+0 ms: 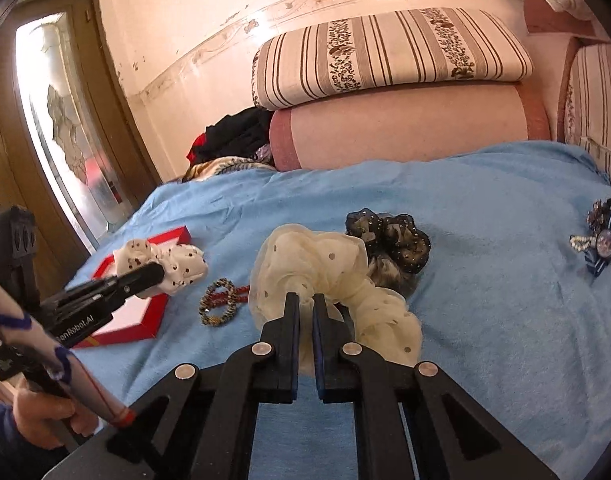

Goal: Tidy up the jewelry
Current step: 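Carry both scrunchies into the red box and open both tools, then grasp the leopard-print hair tie with the left tool while the right tool grasps the red polka-dot scrunchie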

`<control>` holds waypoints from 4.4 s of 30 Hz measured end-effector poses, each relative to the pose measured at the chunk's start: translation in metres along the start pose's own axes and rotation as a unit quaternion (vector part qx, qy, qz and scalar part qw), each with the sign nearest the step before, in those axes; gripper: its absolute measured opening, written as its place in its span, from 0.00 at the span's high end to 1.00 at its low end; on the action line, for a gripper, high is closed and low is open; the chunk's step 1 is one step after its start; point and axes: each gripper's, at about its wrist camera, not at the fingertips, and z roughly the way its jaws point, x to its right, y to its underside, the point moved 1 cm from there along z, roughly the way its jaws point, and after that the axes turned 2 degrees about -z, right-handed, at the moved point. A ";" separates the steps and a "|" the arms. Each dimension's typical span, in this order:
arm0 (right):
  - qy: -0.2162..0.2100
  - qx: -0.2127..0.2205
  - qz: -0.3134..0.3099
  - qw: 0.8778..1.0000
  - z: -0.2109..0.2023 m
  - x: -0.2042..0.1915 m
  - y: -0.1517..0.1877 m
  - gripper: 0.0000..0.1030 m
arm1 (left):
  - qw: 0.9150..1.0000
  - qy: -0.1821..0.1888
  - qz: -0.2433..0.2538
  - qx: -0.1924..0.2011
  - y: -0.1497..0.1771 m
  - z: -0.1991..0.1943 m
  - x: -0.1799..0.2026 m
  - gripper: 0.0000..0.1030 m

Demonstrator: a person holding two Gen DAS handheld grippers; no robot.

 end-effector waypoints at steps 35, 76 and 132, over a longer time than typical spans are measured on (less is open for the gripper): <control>-0.149 -0.097 -0.069 0.982 0.165 -0.259 -0.083 0.94 | 0.964 -0.139 -0.224 0.016 -0.027 -0.062 -0.287 0.91; -0.169 -0.190 -0.045 0.966 0.247 -0.271 -0.080 0.64 | 0.955 -0.186 -0.228 -0.025 -0.029 -0.032 -0.301 0.72; -0.030 -0.088 0.142 0.986 0.066 0.049 -0.015 0.55 | 0.987 0.003 -0.051 -0.150 0.005 0.084 -0.054 0.97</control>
